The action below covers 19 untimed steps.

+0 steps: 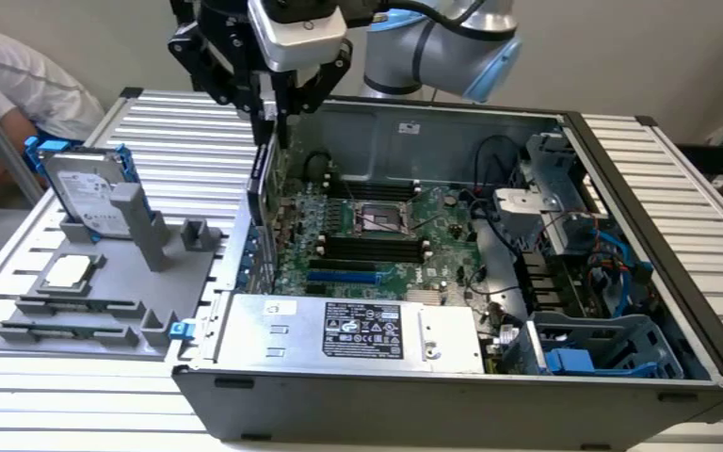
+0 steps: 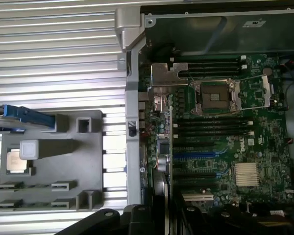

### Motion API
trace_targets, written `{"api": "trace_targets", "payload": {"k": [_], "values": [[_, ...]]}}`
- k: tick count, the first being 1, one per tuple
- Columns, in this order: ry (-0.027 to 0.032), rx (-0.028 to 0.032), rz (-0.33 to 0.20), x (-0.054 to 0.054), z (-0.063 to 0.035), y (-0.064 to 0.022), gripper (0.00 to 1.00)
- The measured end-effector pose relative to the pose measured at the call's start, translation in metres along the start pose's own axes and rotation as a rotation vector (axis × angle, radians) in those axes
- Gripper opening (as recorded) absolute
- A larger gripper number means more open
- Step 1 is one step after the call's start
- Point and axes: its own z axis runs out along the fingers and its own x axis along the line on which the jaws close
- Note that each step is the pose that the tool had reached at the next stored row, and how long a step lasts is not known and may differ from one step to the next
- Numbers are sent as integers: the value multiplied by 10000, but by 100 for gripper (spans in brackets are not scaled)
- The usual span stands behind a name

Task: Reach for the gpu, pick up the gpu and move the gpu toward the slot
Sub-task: 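Pick up the gpu and move the gpu toward the slot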

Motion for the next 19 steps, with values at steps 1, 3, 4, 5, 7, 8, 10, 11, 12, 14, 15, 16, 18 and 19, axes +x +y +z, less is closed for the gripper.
{"api": "trace_targets", "payload": {"k": [1,3,4,5,7,8,10,11,12,14,15,16,18,19], "values": [[0,1,0,-47,6,2,27],[0,13,0,-136,23,7,27],[-1,24,1,-180,34,9,27],[-1,36,0,-227,45,11,27],[-3,60,0,-317,68,15,27],[-3,71,1,-362,79,17,27],[-4,97,0,-455,102,22,27],[-4,110,0,-500,113,24,27],[-3,123,1,-545,124,26,27],[3,152,1,-635,144,34,27],[8,168,2,-682,155,40,27],[12,182,3,-725,166,46,27],[21,214,4,-816,188,62,27],[28,228,4,-855,199,70,27]]}}
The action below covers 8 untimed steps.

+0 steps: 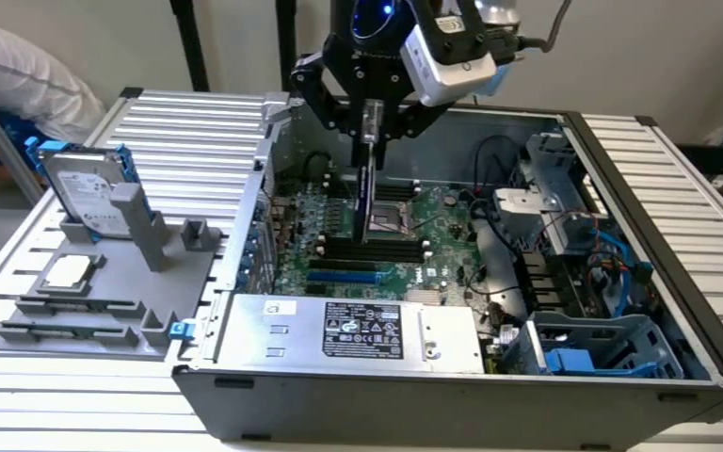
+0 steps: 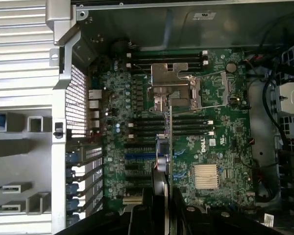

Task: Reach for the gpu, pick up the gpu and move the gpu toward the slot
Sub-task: 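Pick up the gpu and move the gpu toward the slot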

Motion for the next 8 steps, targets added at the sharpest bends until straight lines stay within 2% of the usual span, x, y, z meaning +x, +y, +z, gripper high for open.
{"api": "trace_targets", "payload": {"k": [3,8], "values": [[39,41,3,-97,23,27,27],[95,49,7,-238,37,60,27]]}}
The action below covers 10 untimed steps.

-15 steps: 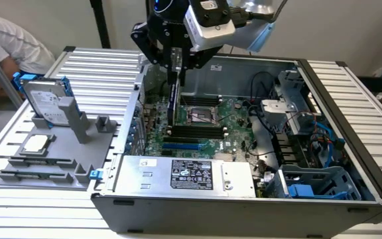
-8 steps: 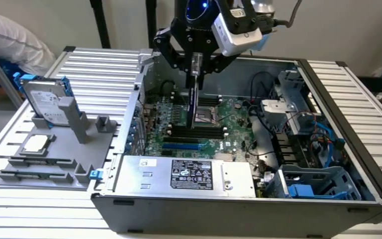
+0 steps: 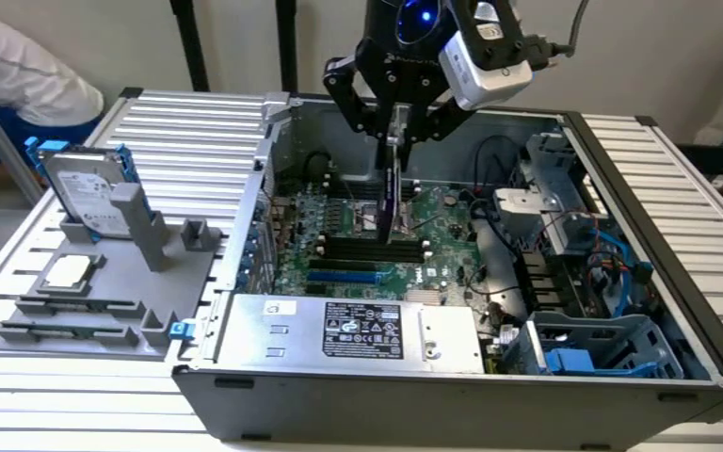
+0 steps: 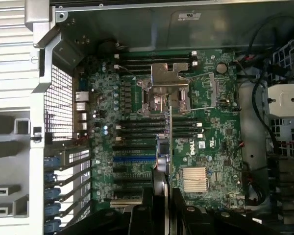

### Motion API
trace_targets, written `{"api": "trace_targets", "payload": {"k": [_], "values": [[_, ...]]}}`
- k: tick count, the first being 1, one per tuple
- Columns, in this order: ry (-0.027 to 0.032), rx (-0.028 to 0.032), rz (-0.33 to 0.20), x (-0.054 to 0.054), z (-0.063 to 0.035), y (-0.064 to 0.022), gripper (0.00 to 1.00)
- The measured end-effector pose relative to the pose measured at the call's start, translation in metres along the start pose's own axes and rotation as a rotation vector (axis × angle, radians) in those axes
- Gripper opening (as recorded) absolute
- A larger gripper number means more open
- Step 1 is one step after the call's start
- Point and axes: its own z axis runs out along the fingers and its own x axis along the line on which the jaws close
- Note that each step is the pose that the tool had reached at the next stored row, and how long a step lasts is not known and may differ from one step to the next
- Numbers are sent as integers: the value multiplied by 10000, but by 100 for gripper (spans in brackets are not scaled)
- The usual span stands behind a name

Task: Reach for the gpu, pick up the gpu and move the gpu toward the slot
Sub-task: 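Pick up the gpu and move the gpu toward the slot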

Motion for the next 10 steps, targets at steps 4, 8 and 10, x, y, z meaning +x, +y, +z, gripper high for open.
{"api": "trace_targets", "payload": {"k": [4,8,10], "values": [[17,3,-25,-84,-2,7,27],[15,2,-26,-85,-1,7,27],[16,2,-27,-85,-1,7,27]]}}
